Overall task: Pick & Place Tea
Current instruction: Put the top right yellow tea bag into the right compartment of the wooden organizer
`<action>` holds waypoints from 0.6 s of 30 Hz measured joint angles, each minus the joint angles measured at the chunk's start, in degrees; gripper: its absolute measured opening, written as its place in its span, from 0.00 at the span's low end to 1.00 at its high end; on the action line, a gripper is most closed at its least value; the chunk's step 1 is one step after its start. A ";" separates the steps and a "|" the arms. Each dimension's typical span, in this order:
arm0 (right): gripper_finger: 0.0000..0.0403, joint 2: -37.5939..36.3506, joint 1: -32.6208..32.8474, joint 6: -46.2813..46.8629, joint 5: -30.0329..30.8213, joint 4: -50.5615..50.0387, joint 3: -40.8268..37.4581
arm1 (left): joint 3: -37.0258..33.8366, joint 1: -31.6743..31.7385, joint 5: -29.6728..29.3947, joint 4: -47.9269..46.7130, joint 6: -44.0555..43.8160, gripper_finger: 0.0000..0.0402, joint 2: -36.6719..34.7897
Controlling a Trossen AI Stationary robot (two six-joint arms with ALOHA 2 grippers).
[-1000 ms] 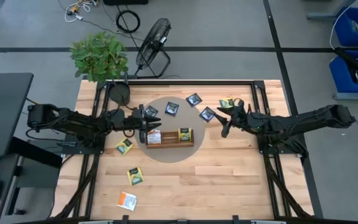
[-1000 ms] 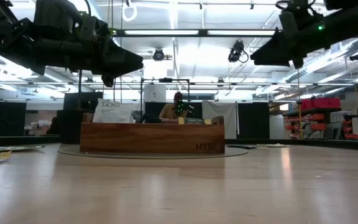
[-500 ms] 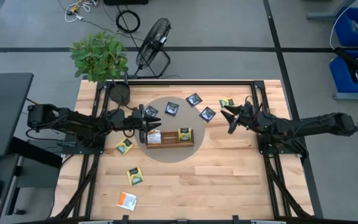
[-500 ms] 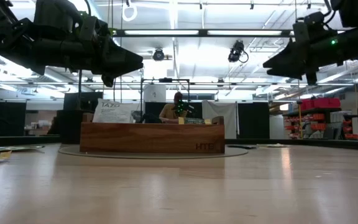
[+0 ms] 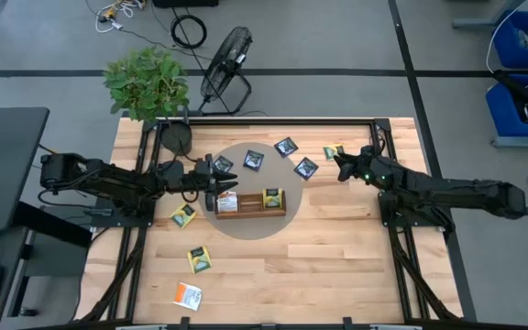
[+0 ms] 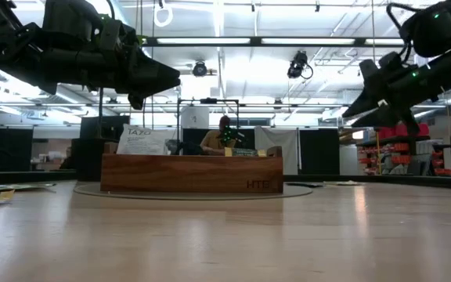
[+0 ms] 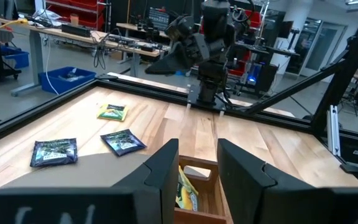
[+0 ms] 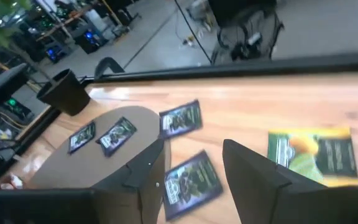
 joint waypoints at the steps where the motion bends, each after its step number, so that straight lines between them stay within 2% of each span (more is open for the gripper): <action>1: 0.42 0.00 -1.01 1.18 -1.27 -0.73 0.00 | 0.00 0.00 0.00 0.00 0.00 0.29 0.00; 5: 0.42 0.00 -5.07 4.73 -6.51 -4.34 0.00 | 0.00 -0.01 0.00 0.02 0.00 0.29 0.00; 10: 0.43 0.02 -9.24 8.53 -10.02 -9.06 0.00 | 0.00 -0.01 -0.01 0.49 -0.68 0.29 0.00; 18: 0.53 0.35 -14.47 14.60 -12.93 -14.49 0.00 | 0.00 -0.01 -0.01 0.57 -1.91 0.29 0.00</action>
